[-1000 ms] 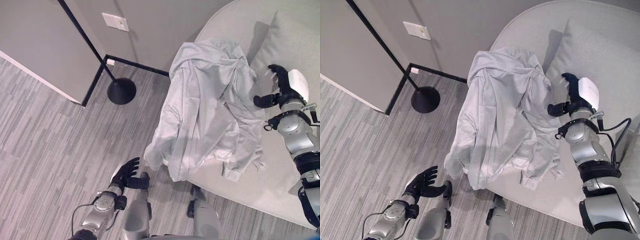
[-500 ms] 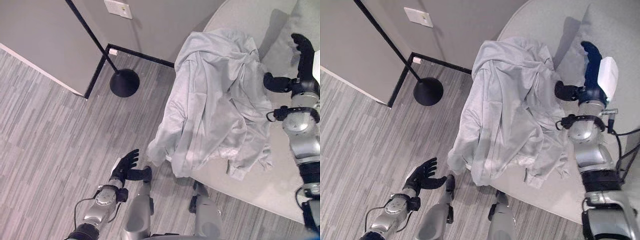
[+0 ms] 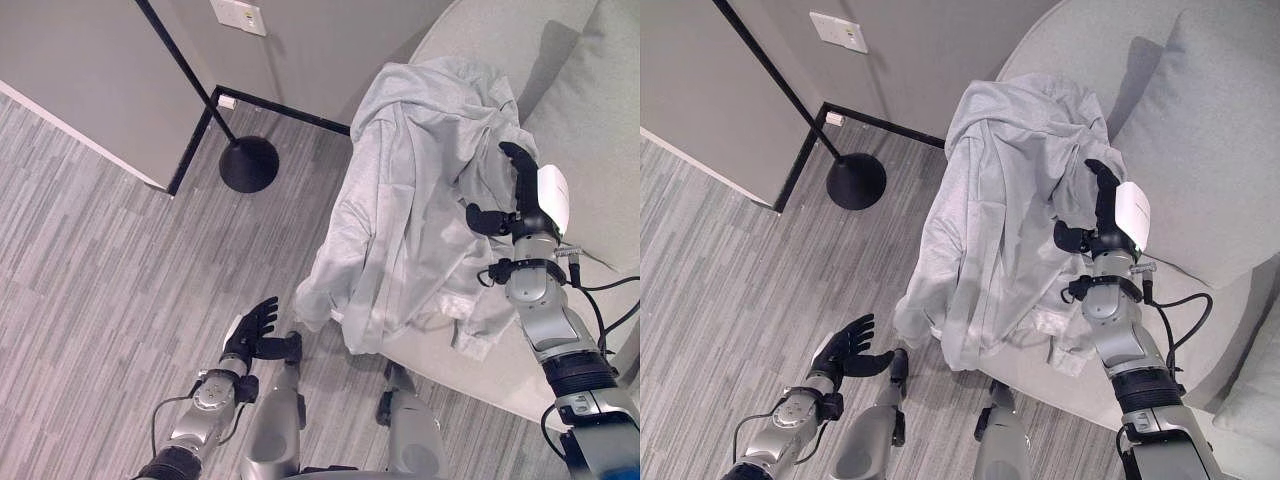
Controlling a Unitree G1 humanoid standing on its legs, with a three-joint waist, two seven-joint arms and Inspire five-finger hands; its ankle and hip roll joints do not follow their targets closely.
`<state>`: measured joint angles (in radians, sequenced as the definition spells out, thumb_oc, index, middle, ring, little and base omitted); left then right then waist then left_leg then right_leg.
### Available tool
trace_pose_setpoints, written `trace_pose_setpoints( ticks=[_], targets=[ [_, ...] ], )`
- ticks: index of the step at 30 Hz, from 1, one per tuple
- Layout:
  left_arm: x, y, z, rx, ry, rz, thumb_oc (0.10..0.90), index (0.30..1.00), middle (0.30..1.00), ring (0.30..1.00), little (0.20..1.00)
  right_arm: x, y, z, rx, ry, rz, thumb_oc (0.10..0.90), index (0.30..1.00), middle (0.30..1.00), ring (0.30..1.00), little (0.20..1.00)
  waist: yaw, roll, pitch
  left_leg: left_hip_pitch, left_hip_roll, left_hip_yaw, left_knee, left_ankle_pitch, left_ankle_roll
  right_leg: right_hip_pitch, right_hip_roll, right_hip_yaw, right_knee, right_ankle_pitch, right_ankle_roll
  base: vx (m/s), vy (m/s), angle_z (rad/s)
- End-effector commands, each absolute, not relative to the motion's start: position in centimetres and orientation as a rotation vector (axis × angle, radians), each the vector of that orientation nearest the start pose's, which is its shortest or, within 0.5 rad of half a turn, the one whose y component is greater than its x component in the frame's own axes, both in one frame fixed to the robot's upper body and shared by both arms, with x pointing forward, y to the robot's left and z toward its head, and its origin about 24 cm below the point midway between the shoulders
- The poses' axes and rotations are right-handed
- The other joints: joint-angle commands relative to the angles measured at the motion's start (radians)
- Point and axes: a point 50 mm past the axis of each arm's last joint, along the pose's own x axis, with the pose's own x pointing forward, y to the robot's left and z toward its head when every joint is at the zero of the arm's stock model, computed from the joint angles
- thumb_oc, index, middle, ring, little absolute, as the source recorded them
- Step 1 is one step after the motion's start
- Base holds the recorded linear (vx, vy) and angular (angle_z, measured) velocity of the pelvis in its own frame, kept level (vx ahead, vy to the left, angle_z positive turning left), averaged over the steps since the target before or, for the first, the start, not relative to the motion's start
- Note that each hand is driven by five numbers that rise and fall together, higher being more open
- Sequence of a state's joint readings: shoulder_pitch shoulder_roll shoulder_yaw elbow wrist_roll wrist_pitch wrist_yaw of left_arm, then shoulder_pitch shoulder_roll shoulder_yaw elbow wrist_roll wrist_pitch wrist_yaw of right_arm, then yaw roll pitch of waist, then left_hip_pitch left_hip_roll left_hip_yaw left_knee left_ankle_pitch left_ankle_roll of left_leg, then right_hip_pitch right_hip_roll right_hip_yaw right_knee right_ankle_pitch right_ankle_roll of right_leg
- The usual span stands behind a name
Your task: Hang the clothes on the sofa on the clothes rack.
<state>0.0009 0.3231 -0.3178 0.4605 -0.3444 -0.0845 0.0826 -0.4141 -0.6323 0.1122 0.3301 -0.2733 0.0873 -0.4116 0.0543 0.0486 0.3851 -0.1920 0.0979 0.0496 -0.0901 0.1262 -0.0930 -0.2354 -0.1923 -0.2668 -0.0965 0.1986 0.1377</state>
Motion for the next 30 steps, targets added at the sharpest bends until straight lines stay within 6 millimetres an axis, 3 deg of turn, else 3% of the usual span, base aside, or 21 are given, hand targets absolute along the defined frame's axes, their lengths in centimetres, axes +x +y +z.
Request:
trace_pose_setpoints(
  ticks=[1, 10, 21, 29, 30],
  targets=[
    [22.4, 18.5, -4.5, 0.114, 0.346, -0.073, 0.800, 0.900, 0.900, 0.900, 0.900, 32.9, -27.0, 19.0, -1.041, -0.420, -0.562, 0.800, 0.900, 0.900, 0.900, 0.900, 0.015, -0.063, -0.055, 0.028, -0.038, -0.028, 0.003, -0.128, 0.001, 0.013, -0.045, 0.061, 0.009, -0.044, 0.051, 0.00, 0.000, 0.00],
    [22.8, 18.8, -4.1, 0.120, 0.323, -0.053, 0.800, 0.900, 0.900, 0.900, 0.900, 32.6, -27.0, 20.3, -1.103, -0.481, -0.617, 0.800, 0.900, 0.900, 0.900, 0.900, 0.013, -0.065, -0.056, 0.021, -0.038, -0.028, 0.003, -0.129, 0.000, 0.008, -0.046, 0.061, 0.009, -0.042, 0.053, 0.00, 0.000, 0.00],
    [23.0, 18.5, -3.9, 0.119, 0.310, -0.064, 0.800, 0.900, 0.900, 0.900, 0.900, 33.8, -28.0, 19.8, -1.140, -0.387, -0.685, 0.800, 0.900, 0.900, 0.900, 0.900, 0.024, -0.067, -0.040, -0.008, -0.038, -0.032, 0.003, -0.117, -0.003, -0.018, -0.048, 0.063, 0.009, -0.034, 0.054, 0.00, 0.000, 0.00],
    [24.3, 18.9, -2.3, 0.128, 0.235, -0.048, 0.800, 0.900, 0.900, 0.900, 0.900, 35.1, -29.3, 22.4, -1.217, -0.373, -0.804, 0.800, 0.900, 0.900, 0.900, 0.900, 0.033, -0.058, -0.009, -0.087, -0.035, -0.040, 0.003, -0.091, -0.012, -0.086, -0.049, 0.061, 0.009, -0.016, 0.058, -0.02, 0.004, 0.02],
    [25.0, 19.4, -1.0, 0.121, 0.175, -0.028, 0.800, 0.900, 0.900, 0.900, 0.900, 35.8, -30.3, 23.1, -1.243, -0.319, -0.813, 0.400, 0.300, 0.300, 0.300, 0.300, 0.044, -0.049, 0.007, -0.132, -0.039, -0.048, 0.003, -0.077, -0.018, -0.123, -0.052, 0.062, 0.009, -0.006, 0.060, -0.07, 0.013, 0.19]
  ],
)
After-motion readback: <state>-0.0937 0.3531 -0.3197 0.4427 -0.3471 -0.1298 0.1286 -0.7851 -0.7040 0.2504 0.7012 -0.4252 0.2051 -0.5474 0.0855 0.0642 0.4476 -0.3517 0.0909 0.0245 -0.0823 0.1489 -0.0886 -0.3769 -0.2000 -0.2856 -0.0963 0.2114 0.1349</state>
